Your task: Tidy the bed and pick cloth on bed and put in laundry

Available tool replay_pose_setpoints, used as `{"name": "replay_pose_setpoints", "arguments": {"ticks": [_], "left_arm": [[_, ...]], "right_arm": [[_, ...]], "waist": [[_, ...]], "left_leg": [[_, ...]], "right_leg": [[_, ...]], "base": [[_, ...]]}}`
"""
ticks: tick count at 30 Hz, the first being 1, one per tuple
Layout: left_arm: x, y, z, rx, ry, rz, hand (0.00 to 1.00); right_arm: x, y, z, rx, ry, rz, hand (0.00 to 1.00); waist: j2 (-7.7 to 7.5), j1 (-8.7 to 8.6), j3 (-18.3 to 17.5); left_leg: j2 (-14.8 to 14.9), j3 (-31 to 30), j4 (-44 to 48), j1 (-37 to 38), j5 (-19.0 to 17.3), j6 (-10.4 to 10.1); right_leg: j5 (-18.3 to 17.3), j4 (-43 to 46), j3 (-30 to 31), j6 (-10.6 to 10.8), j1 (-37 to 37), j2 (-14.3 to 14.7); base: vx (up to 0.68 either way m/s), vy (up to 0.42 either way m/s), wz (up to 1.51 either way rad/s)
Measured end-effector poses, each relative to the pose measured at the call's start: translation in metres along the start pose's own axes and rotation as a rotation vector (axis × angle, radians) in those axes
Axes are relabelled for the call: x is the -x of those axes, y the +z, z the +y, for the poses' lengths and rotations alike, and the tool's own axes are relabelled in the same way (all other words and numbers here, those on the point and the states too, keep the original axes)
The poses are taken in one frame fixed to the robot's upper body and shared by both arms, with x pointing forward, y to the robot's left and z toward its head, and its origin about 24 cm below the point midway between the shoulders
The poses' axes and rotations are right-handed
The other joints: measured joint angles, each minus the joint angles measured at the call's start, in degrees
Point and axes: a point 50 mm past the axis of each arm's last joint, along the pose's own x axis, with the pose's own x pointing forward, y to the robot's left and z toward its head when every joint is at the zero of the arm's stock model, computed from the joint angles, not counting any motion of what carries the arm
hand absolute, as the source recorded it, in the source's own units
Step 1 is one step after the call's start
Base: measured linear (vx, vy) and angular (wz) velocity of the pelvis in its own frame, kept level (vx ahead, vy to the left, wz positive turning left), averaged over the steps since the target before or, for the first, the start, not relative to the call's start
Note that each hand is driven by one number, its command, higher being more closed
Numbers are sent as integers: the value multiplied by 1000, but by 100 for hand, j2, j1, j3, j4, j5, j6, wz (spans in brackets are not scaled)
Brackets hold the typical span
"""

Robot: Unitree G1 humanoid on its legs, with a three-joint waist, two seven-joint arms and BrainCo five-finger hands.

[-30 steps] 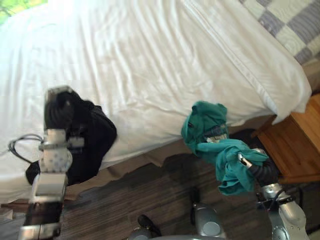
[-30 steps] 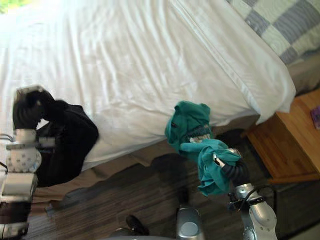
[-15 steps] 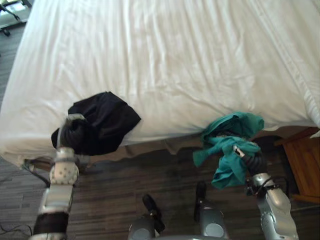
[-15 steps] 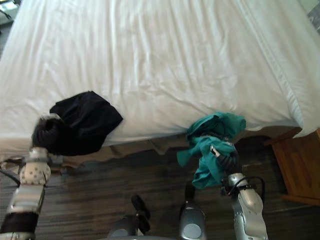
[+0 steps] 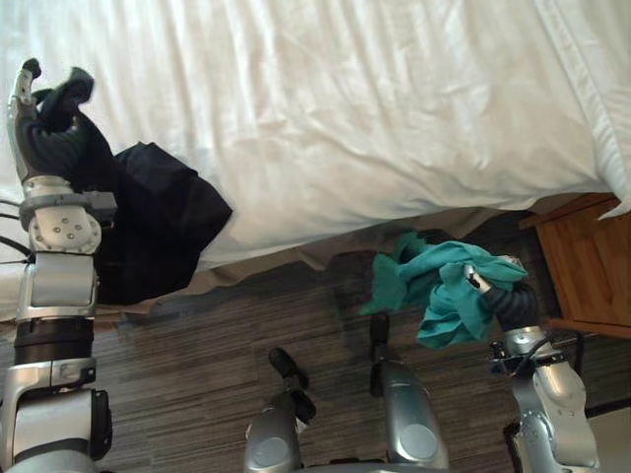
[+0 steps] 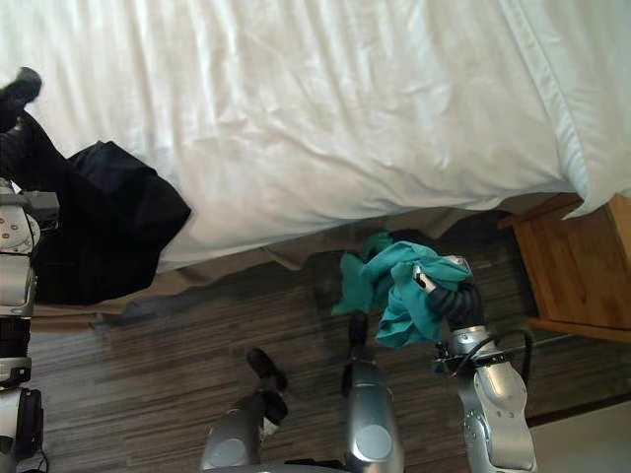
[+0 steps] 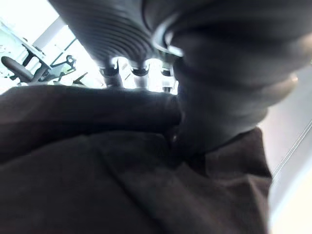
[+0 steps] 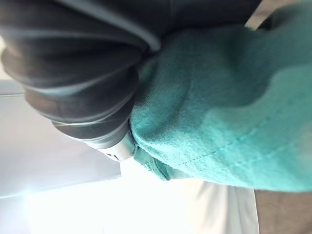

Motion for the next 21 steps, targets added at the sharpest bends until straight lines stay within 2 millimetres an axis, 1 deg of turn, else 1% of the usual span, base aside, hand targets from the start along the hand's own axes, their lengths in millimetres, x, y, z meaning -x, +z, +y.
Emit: {"name": "replay_pose_setpoints", "arguments": {"ticks": [3, 5, 6, 7, 8, 11, 15, 18, 21], "left_arm": [[3, -9, -5, -1, -56, 69, 0], [10, -20, -9, -6, -110, 132, 0], [16, -29, -11, -13, -149, 179, 0], [19, -33, -13, -10, -165, 197, 0], [28, -42, -18, -8, -218, 241, 0], [44, -52, -26, 12, -291, 289, 0], [66, -71, -36, 14, -396, 385, 0], [75, -77, -42, 6, -453, 426, 0], [81, -81, -48, -56, -491, 437, 0]], "right_arm": [[0, 3, 2, 2, 8, -11, 100], [0, 3, 2, 0, 7, -12, 100], [0, 3, 2, -2, 6, -12, 100], [0, 3, 2, -2, 6, -12, 100], [1, 3, 2, -1, 5, -14, 100], [0, 6, 3, 2, 11, -26, 100], [0, 10, 3, 20, 24, -38, 100], [0, 10, 3, 30, 34, -37, 100], [-1, 10, 3, 32, 35, -37, 100]], "waist": [[-4, -4, 67], [-5, 9, 66], [-5, 5, 66], [-5, 6, 66], [-5, 6, 66], [-4, 16, 67], [2, 26, 70], [2, 29, 69], [38, 49, 83]], "left_leg": [[1, 39, 20, 30, -7, -8], [-1, 45, 26, 29, -9, -12], [2, 45, 39, 31, -9, -12], [3, 45, 44, 34, -9, -12], [-3, 42, 58, 35, -10, -13], [-23, 29, 77, 7, -10, -13], [-36, 27, 102, -4, -9, -13], [-42, 27, 129, -54, -9, -13], [-39, 28, 183, -180, -10, -12]], "right_leg": [[-112, 187, 10, -7, -54, -25], [-195, 354, 19, -11, -129, -47], [-235, 411, 20, -10, -147, -53], [-252, 429, 20, -6, -149, -55], [-317, 558, 19, -8, -193, -86], [-421, 758, 24, -8, -309, -137], [-528, 971, 37, -25, -418, -177], [-593, 1093, 54, -15, -516, -203], [-597, 1140, 69, -16, -643, -221]], "base": [[0, 0, 0], [0, 0, 0], [0, 0, 0], [-17, -22, 3], [-13, -18, 5], [-15, -30, 5], [-17, -47, 2], [-21, -67, 2], [-19, -60, 1]]}}
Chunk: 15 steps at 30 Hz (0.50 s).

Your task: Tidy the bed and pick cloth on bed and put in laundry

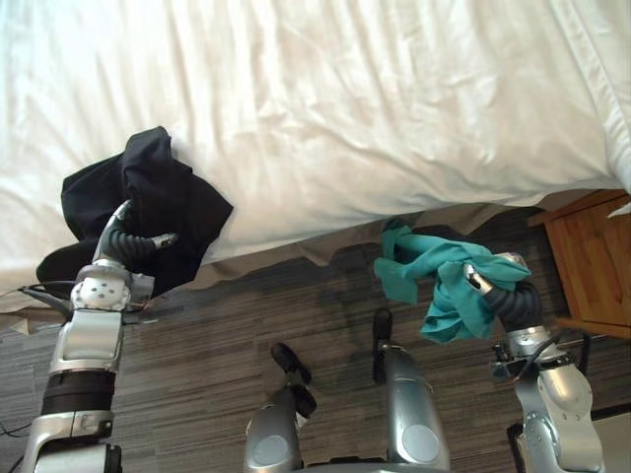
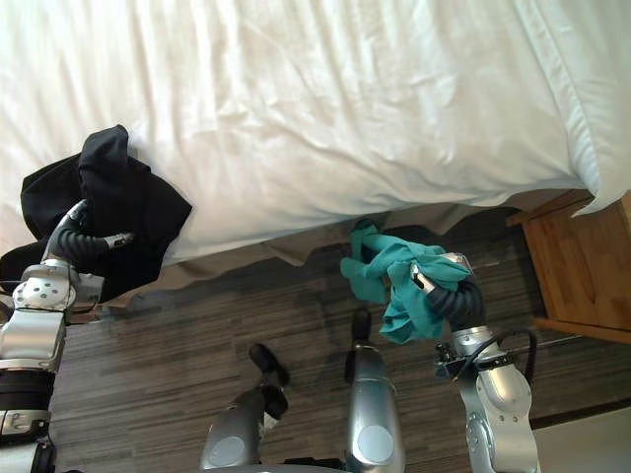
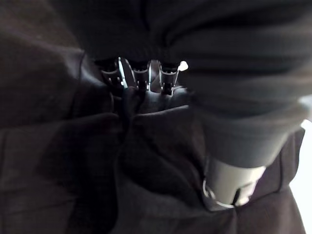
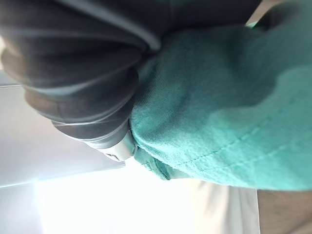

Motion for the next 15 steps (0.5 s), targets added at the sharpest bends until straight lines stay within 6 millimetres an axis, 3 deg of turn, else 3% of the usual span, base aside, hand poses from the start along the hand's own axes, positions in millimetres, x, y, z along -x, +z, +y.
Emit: {"name": "replay_pose_setpoints", "arguments": {"ticks": [1, 2, 8, 11, 15], "left_arm": [[0, 0, -2, -14, -2, 4, 0], [-1, 0, -4, -56, -3, 9, 100], [-16, 3, -9, -338, 58, 64, 100], [-19, -7, -6, -361, 134, 115, 100], [-18, -18, -14, -303, 208, 144, 100]], "right_arm": [[0, 0, 0, 1, 0, 0, 100], [0, 1, 0, 4, 2, 0, 100], [-4, 5, -2, 35, 28, -16, 100], [-14, 13, 2, 48, 59, -86, 100], [-24, 21, 6, 59, 83, -143, 100]], "waist": [[4, 0, 2], [9, 22, 1], [69, 66, 21], [71, -22, 21], [70, -16, 22]], "left_leg": [[2, 2, 4, -8, 0, 0], [15, 27, 10, -24, 0, 0], [36, 122, 39, -186, -5, 1], [65, 191, 52, -209, -4, 1], [113, 271, 94, -152, -23, -18]], "right_leg": [[0, 4, 3, 0, -11, 0], [0, 35, 32, 0, -63, 0], [5, 34, 106, 7, -231, 16], [79, -38, 143, 0, -267, 59], [126, -94, 188, -2, -257, 111]], "base": [[-8, -55, -3], [-8, -47, -7], [-39, -46, -6], [0, -35, -12], [12, -30, -9]]}}
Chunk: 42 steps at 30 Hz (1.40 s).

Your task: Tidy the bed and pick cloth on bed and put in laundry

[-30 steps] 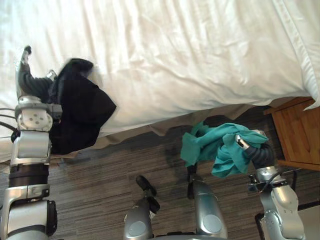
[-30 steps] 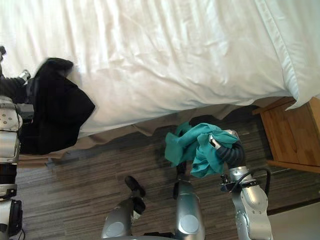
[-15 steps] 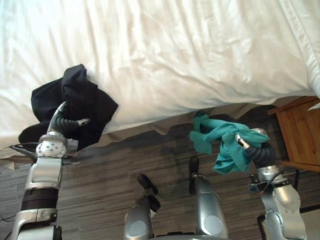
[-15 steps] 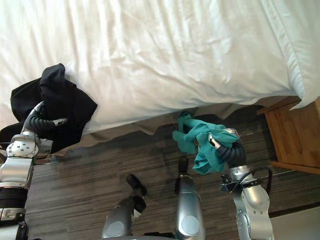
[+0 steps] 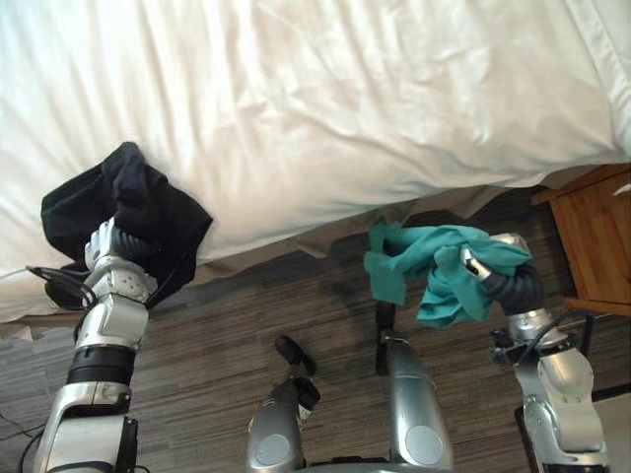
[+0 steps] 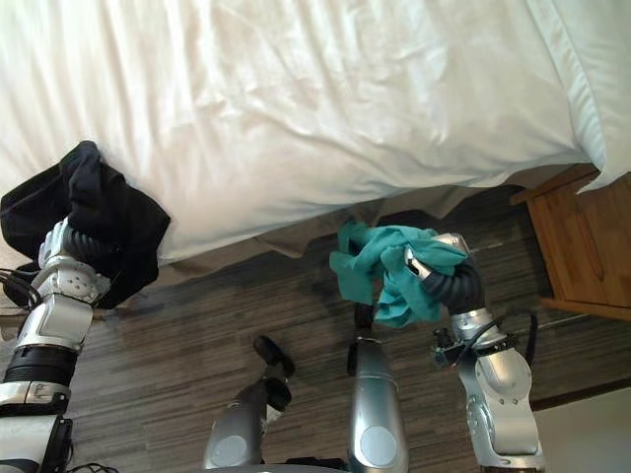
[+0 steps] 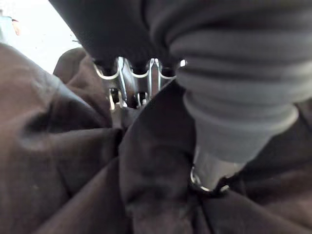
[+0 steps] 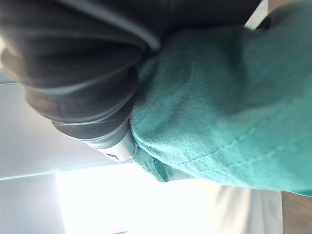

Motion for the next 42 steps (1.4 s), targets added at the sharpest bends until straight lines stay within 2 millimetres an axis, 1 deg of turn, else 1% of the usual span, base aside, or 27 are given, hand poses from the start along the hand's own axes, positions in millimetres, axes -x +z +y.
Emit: {"name": "replay_pose_setpoints", "arguments": {"ticks": [4, 7, 11, 12, 14, 15, 16, 18, 19, 21, 22, 23, 24, 25, 26, 27, 28, 29, 30, 31, 32, 34, 37, 39, 40, 41, 42], "left_arm": [[3, -1, -11, 87, 11, -11, 100], [15, 1, -22, 197, -31, -79, 100], [51, -2, -41, 317, -106, -164, 100], [64, -2, -50, 365, -131, -174, 100], [80, 0, -56, 436, -149, -196, 100], [88, 1, -58, 463, -153, -208, 100], [104, 5, -57, 556, -158, -242, 100], [120, 8, -52, 673, -149, -274, 100], [134, 12, -49, 781, -151, -297, 100], [150, 17, -48, 912, -183, -322, 100], [160, 19, -51, 1011, -228, -325, 100], [164, 19, -54, 1040, -254, -316, 100], [172, 22, -63, 1088, -324, -305, 100], [175, 23, -66, 1108, -350, -301, 100], [180, 23, -74, 1157, -409, -279, 100], [185, 25, -82, 1203, -483, -259, 100], [187, 25, -89, 1224, -530, -247, 100], [194, 23, -97, 1261, -596, -221, 100], [201, 15, -103, 1280, -636, -174, 100], [207, 5, -107, 1289, -654, -123, 100], [209, -1, -109, 1293, -662, -92, 100], [212, -24, -112, 1296, -636, 15, 100], [213, -43, -106, 1314, -572, 80, 100], [211, -40, -106, 1329, -568, 65, 100], [208, -30, -108, 1342, -590, 27, 100], [207, -23, -109, 1354, -599, -3, 100], [207, -22, -109, 1361, -595, -14, 100]], "right_arm": [[-1, 0, -1, -5, 1, 0, 100], [1, -1, 1, -24, -7, 23, 100], [7, -7, 7, -73, -43, 41, 100], [9, -11, 8, -92, -60, 54, 100], [12, -22, 8, -120, -89, 93, 100], [15, -28, 9, -134, -103, 117, 100], [25, -41, 12, -164, -134, 178, 100], [33, -51, 18, -209, -162, 227, 100], [41, -56, 25, -249, -180, 255, 100], [48, -61, 40, -303, -180, 286, 100], [51, -66, 55, -344, -153, 315, 100], [52, -68, 62, -364, -134, 328, 100], [55, -73, 79, -403, -78, 366, 100], [56, -75, 85, -420, -57, 378, 100], [60, -76, 94, -442, -28, 403, 100], [66, -77, 104, -463, -14, 430, 100], [73, -78, 109, -478, -14, 459, 100], [83, -79, 116, -502, -16, 508, 100], [92, -84, 120, -512, -8, 553, 100], [96, -89, 122, -515, 5, 583, 100], [99, -92, 124, -521, 13, 601, 100], [100, -109, 126, -522, 51, 660, 100], [89, -116, 134, -523, 157, 653, 100], [84, -115, 138, -513, 184, 642, 100], [85, -115, 137, -489, 181, 647, 100], [84, -116, 134, -461, 174, 648, 100], [86, -116, 131, -443, 166, 649, 100]], "waist": [[0, 78, 0], [-11, 112, 2], [-85, 144, -47], [-102, 147, -82], [-112, 173, -187], [-111, 206, -292], [-106, 291, -495], [-112, 312, -666], [-88, 371, -838], [-78, 448, -1014], [-87, 459, -1109], [-88, 458, -1148], [-81, 486, -1220], [-82, 500, -1224], [-81, 522, -1245], [-121, 398, -1294], [-119, 308, -1367], [-107, 257, -1529], [-118, 313, -1704], [-103, 394, -1807], [-83, 453, -1848], [-64, 622, -1884], [1, 707, -1925], [29, 702, -1931], [28, 685, -1923], [63, 706, -1850], [109, 708, -1807]], "left_leg": [[17, -4, -2, 94, -2, -2], [18, -150, -8, 217, -27, -14], [-32, -402, -65, 349, -23, -12], [-49, -516, -107, 424, -22, -10], [-69, -635, -163, 512, -23, -9], [-87, -690, -214, 538, -21, -8], [-113, -813, -284, 643, -20, -7], [-134, -911, -352, 795, -21, -7], [-161, -1014, -433, 908, -21, -6], [-182, -1141, -490, 1033, -23, -5], [-192, -1278, -498, 1122, -28, -3], [-200, -1352, -498, 1153, -31, 0], [-232, -1554, -497, 1216, -35, 3], [-250, -1646, -497, 1228, -43, 15], [-282, -1830, -465, 1222, -101, 69], [-355, -2304, -352, 1113, -141, 98], [-399, -2664, -298, 996, -140, 102], [-500, -3153, -324, 877, -119, 129], [-590, -3393, -509, 896, -24, 244], [-611, -3482, -652, 931, 109, 246], [-605, -3519, -647, 917, 150, 182], [-630, -3695, -637, 892, 273, 39], [-668, -3881, -633, 678, 373, 82], [-848, -3889, -632, 443, 690, 363], [-1145, -3770, -631, 245, 1117, 915], [-1336, -3605, -633, 199, 1389, 1307], [-1375, -3409, -609, 245, 1115, 1671]], "right_leg": [[-1, -31, -34, 1, 118, 9], [-9, -115, -180, 14, 397, -23], [-10, -266, -396, 21, 741, -22], [4, -361, -478, 42, 904, -15], [30, -517, -592, 79, 1121, -18], [42, -583, -631, 96, 1175, -18], [67, -752, -747, 132, 1416, -23], [74, -903, -882, 144, 1687, -27], [76, -1020, -986, 153, 1890, -33], [81, -1160, -1113, 178, 2139, -35], [41, -1193, -1254, 232, 2340, -54], [15, -1191, -1327, 259, 2417, -73], [-91, -1097, -1506, 291, 2592, -133], [-166, -1004, -1526, 300, 2630, -162], [-403, -705, -1448, 355, 2653, -220], [-895, -506, -810, 330, 2767, -97], [-1070, -542, -501, 287, 2866, 78], [-1323, -530, -64, 199, 2956, 323], [-1448, -456, 100, 111, 2976, 414], [-1446, -427, -17, 89, 3011, 405], [-1448, -424, -114, 91, 3041, 390], [-1445, -424, -284, 86, 3187, 393], [-1441, -456, -499, 79, 3120, 384], [-1450, -456, -945, 67, 3141, 283], [-1464, -456, -1439, 41, 3257, 126], [-1488, -454, -1807, -1, 3462, 38], [-1492, -469, -2023, -19, 3563, -22]], "base": [[-6, -35, 2], [-5, -35, 21], [39, -15, 24], [43, -23, 28], [49, 1, 25], [95, 8, 35], [96, 3, 31], [107, 7, 36], [93, 8, 36], [95, 5, 39], [88, 3, 45], [78, 10, 70], [45, 12, 57], [10, 21, 69], [-25, -2, 107], [-37, -35, 161], [14, -132, 232], [37, -141, 210], [86, -144, 171], [62, -67, 89], [70, -64, 61], [40, -47, 47], [-25, -13, 48], [-32, 30, 132], [-32, 69, 234], [-39, 90, 247], [-61, 138, 220]]}}
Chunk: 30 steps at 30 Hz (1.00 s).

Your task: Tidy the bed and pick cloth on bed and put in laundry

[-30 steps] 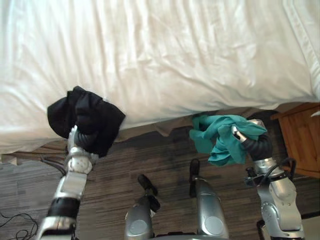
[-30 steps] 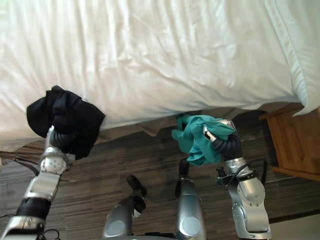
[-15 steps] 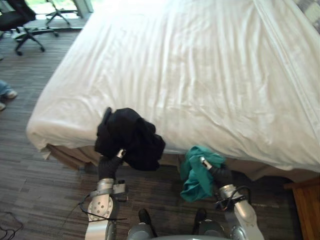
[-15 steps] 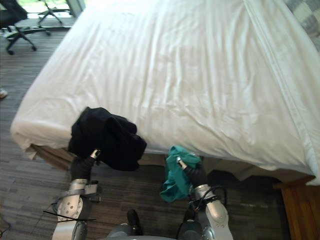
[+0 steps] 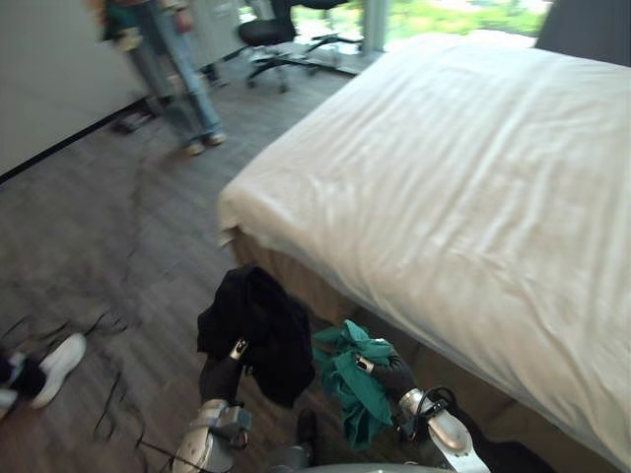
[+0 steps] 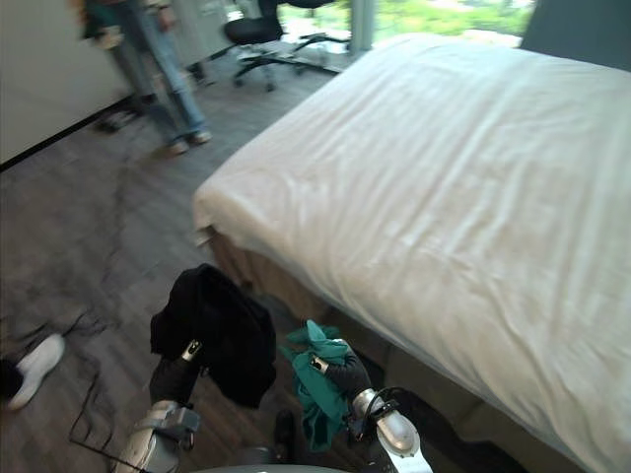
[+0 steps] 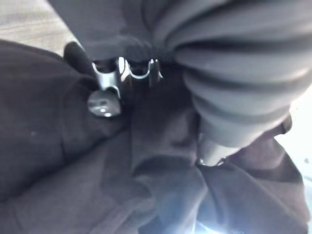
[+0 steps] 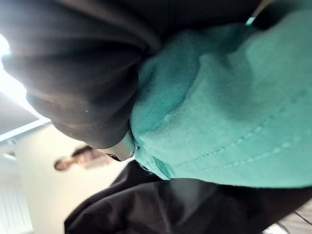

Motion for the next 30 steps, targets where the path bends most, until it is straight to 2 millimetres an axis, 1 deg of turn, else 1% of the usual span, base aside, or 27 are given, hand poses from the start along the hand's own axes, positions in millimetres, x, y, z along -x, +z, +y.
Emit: {"name": "replay_pose_setpoints", "arguments": {"ticks": [1, 2, 3, 4, 5, 6, 7, 8, 9, 10, 11, 12, 13, 14, 15, 16, 17, 18, 19, 20, 21, 22, 23, 27, 28, 29, 30], "left_arm": [[3, -1, 3, -3, 19, -9, 100], [4, -2, 8, -13, 39, 0, 100], [3, -2, 8, -15, 40, -3, 100], [10, -7, 12, -27, 71, 18, 100], [14, -10, 12, -32, 74, 35, 100], [16, -14, 14, -34, 82, 56, 100], [15, -17, 13, -31, 77, 74, 100], [16, -24, 11, -33, 67, 117, 100], [20, -34, 16, -40, 77, 175, 100], [20, -35, 16, -41, 78, 180, 100], [23, -45, 23, -47, 101, 239, 100], [26, -52, 27, -51, 115, 282, 100], [28, -54, 29, -54, 120, 297, 100], [29, -58, 34, -75, 119, 334, 100], [29, -62, 38, -77, 123, 358, 100], [29, -64, 41, -74, 127, 372, 100], [27, -68, 44, -62, 127, 394, 100], [26, -72, 44, -43, 131, 408, 100], [26, -73, 45, -33, 129, 412, 100], [27, -77, 46, -9, 136, 431, 100], [30, -80, 47, 8, 143, 445, 100], [33, -82, 46, 24, 143, 452, 100], [56, -106, 30, 109, 120, 518, 100], [56, -106, 30, 109, 119, 518, 100], [56, -107, 30, 108, 118, 521, 100], [57, -108, 29, 107, 116, 527, 100], [59, -113, 29, 100, 109, 557, 100]], "right_arm": [[2, -1, -3, 17, -24, 1, 100], [4, 2, -8, 24, -56, -24, 100], [6, 2, -11, 28, -73, -32, 100], [8, 5, -17, 31, -112, -49, 100], [12, 6, -21, 15, -148, -58, 100], [15, 5, -26, -10, -182, -55, 100], [17, 4, -29, -22, -202, -49, 100], [18, 4, -32, -50, -222, -42, 100], [16, 3, -30, -85, -224, -51, 100], [16, 3, -30, -90, -224, -51, 100], [15, 3, -27, -129, -226, -64, 100], [14, 3, -25, -151, -229, -71, 100], [14, 2, -25, -160, -231, -71, 100], [17, -2, -23, -189, -246, -67, 100], [20, -5, -20, -215, -254, -61, 100], [22, -8, -20, -233, -264, -57, 100], [30, -14, -20, -264, -298, -45, 100], [36, -18, -21, -288, -323, -41, 100], [40, -22, -23, -305, -339, -37, 100], [47, -31, -29, -342, -375, -21, 100], [51, -36, -31, -362, -394, -8, 100], [53, -39, -31, -377, -399, -6, 100], [63, -42, -16, -397, -390, -37, 100], [63, -42, -16, -396, -389, -38, 100], [60, -42, -17, -393, -386, -39, 100], [58, -44, -19, -394, -387, -30, 100], [54, -53, -22, -394, -397, 11, 100]], "waist": [[101, 78, 19], [-164, 14, 14], [-197, 68, 13], [-139, 155, 6], [-32, 131, -8], [-35, 24, 5], [-35, 32, 3], [-103, 44, 7], [-260, 56, 18], [-279, 58, 25], [-340, 47, 65], [-372, 38, 117], [-389, 26, 160], [-360, -52, 231], [-397, -165, 241], [-393, -220, 243], [-393, -340, 244], [-390, -412, 246], [-393, -434, 246], [-404, -425, 258], [-448, -419, 252], [-505, -415, 234], [-541, -289, -198], [-543, -290, -198], [-547, -289, -196], [-552, -290, -193], [-569, -297, -181]], "left_leg": [[-3, 873, 1, 96, -1258, -190], [-39, 1502, 202, 117, -1770, -350], [3, 1739, 459, 81, -1763, -305], [252, 2207, 1068, 94, -1787, -332], [451, 2334, 1206, 228, -1701, -447], [389, 2297, 1080, 298, -1405, -672], [319, 2193, 970, 326, -1344, -596], [160, 1937, 719, 404, -1256, -561], [8, 1674, 654, 432, -1255, -560], [-5, 1644, 649, 436, -1255, -559], [-91, 1454, 604, 516, -1280, -516], [-108, 1270, 600, 582, -1311, -474], [-105, 1137, 594, 625, -1345, -442], [-89, 812, 570, 642, -1393, -380], [-86, 505, 554, 638, -1397, -379], [-87, 336, 544, 634, -1397, -379], [-112, 106, 507, 644, -1391, -393], [-160, -7, 499, 661, -1390, -394], [-206, -70, 490, 690, -1390, -397], [-339, -200, 456, 770, -1383, -409], [-443, -244, 396, 858, -1366, -432], [-527, -243, 341, 909, -1358, -444], [-398, 72, -61, 1394, -1603, -749], [-397, 71, -60, 1394, -1602, -748], [-396, 71, -60, 1400, -1602, -749], [-394, 72, -59, 1414, -1602, -750], [-385, 81, -48, 1507, -1603, -751]], "right_leg": [[-138, -58, -607, 135, 291, -34], [-174, -211, -1032, 104, 418, -264], [-182, -172, -1184, 114, 406, -390], [-165, -45, -1475, 146, 444, -513], [-157, 58, -1670, 236, 504, -480], [-165, 239, -1835, 274, 593, -521], [-131, 386, -1850, 304, 595, -579], [-95, 727, -1832, 301, 580, -751], [-87, 969, -1851, 308, 629, -886], [-86, 1013, -1852, 310, 628, -908], [11, 1715, -1838, 175, 486, -1148], [266, 2463, -1779, -240, 278, -1383], [485, 2879, -1704, -586, 143, -1486], [311, 3416, -1185, -639, -235, -1462], [90, 3311, -644, -289, -487, -1163], [5, 3149, -344, -151, -608, -957], [-143, 2644, 286, 89, -808, -543], [-203, 2244, 716, 186, -919, -367], [-201, 2013, 893, 191, -966, -291], [-165, 1567, 1201, 182, -974, -203], [-58, 1290, 1277, 82, -947, -213], [85, 1060, 1300, 86, -931, -242], [846, -505, 1099, 135, -144, 52], [846, -509, 1100, 135, -143, 55], [846, -521, 1102, 135, -134, 60], [847, -545, 1103, 136, -111, 68], [870, -663, 1111, 145, 13, 97]], "base": [[-68, 133, 225], [-38, 137, 210], [14, 101, 179], [78, 58, 119], [102, 13, 157], [104, -14, 136], [87, 36, 145], [94, 78, 125], [74, 70, 100], [84, 51, 83], [80, 62, 60], [110, 87, 71], [144, 127, 88], [149, 99, 115], [142, 78, 131], [123, 20, 151], [132, -8, 146], [139, -17, 138], [120, -34, 107], [108, -44, 84], [102, -60, 75], [68, -46, 36], [24, -22, 13], [0, 0, 0], [0, 0, 0], [0, 0, 0], [-17, -19, -4]]}}
